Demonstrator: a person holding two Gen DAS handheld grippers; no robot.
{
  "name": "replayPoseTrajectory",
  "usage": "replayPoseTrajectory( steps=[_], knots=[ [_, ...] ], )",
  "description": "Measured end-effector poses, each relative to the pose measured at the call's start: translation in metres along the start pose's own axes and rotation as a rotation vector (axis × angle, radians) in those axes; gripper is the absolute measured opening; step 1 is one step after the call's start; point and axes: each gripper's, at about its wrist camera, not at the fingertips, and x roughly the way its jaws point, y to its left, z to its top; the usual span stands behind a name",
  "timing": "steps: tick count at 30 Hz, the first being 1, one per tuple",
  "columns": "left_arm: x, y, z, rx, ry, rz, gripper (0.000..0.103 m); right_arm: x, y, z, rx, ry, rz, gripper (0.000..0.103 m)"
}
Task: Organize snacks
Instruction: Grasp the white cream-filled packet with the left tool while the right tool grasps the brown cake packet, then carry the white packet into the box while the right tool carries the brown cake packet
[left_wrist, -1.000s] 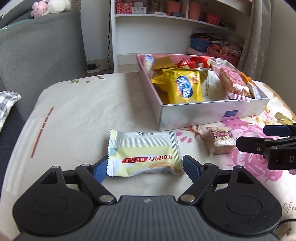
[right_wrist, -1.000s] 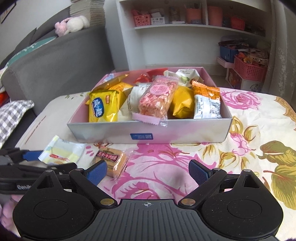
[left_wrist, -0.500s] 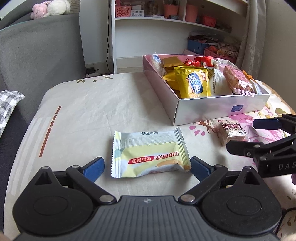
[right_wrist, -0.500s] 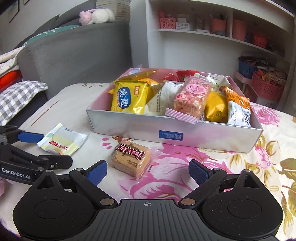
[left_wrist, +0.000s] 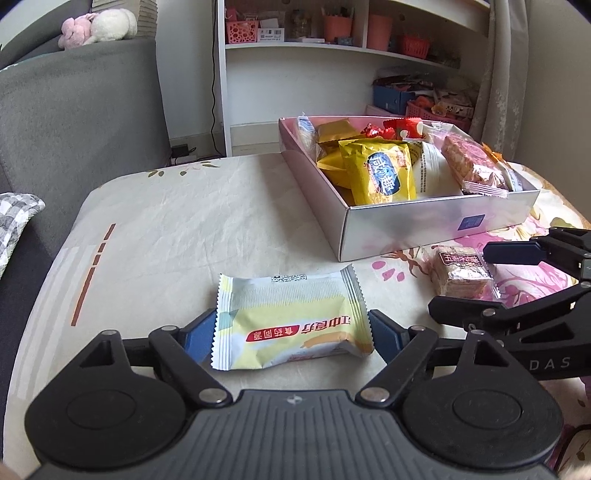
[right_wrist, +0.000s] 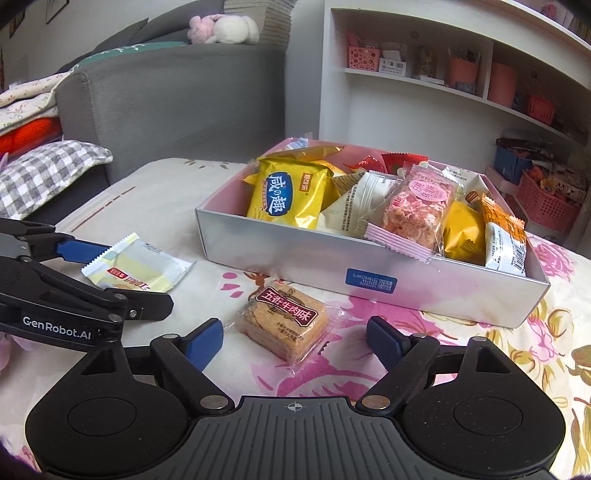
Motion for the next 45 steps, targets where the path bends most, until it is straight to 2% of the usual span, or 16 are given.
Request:
replayPoseTrajectory(
  steps=[9, 12, 19, 22, 25, 28, 29, 35, 39, 40, 41, 42, 43, 45],
  knots=[
    [-0.002, 0.000, 0.003, -0.018, 0.003, -0.005, 0.070, -0.002, 0.003, 0.003, -0.014, -0.002, 0.015, 0.061],
    [-0.003, -0.001, 0.004, -0.025, 0.008, -0.009, 0.067, -0.004, 0.005, 0.003, -0.031, -0.001, 0.014, 0.044],
    [-0.005, -0.003, 0.005, -0.027, 0.015, -0.025, 0.065, -0.007, -0.002, 0.005, 0.012, 0.012, 0.042, 0.034],
    [-0.007, -0.003, 0.005, -0.031, 0.016, -0.031, 0.065, -0.009, -0.002, 0.005, 0.014, 0.018, 0.045, 0.034],
    [-0.007, -0.001, 0.006, -0.039, 0.023, -0.031, 0.065, -0.008, -0.003, 0.006, 0.017, 0.030, 0.054, 0.040],
    [-0.005, 0.001, 0.006, -0.049, 0.036, -0.020, 0.065, -0.007, -0.002, 0.006, -0.007, 0.015, 0.037, 0.058],
    [-0.004, 0.002, 0.006, -0.052, 0.039, -0.016, 0.065, -0.005, -0.001, 0.007, -0.027, 0.009, 0.032, 0.061],
    [-0.004, 0.002, 0.006, -0.062, 0.041, -0.008, 0.065, 0.007, 0.007, 0.010, -0.099, 0.005, 0.044, 0.066],
    [-0.003, 0.002, 0.006, -0.067, 0.043, -0.003, 0.065, 0.011, 0.012, 0.011, -0.108, -0.006, 0.045, 0.062],
    [-0.003, 0.002, 0.006, -0.069, 0.043, -0.004, 0.065, 0.011, 0.012, 0.011, -0.107, -0.007, 0.054, 0.056],
    [-0.003, 0.002, 0.006, -0.072, 0.043, -0.004, 0.065, 0.010, 0.012, 0.012, -0.102, -0.004, 0.070, 0.042],
    [-0.003, 0.002, 0.007, -0.074, 0.044, -0.004, 0.065, 0.009, 0.012, 0.013, -0.096, -0.001, 0.082, 0.036],
    [-0.003, 0.002, 0.007, -0.076, 0.045, -0.004, 0.065, 0.008, 0.013, 0.013, -0.099, 0.003, 0.077, 0.033],
    [-0.004, 0.001, 0.008, -0.079, 0.046, -0.008, 0.064, 0.006, 0.013, 0.013, -0.097, 0.007, 0.077, 0.033]
  ],
)
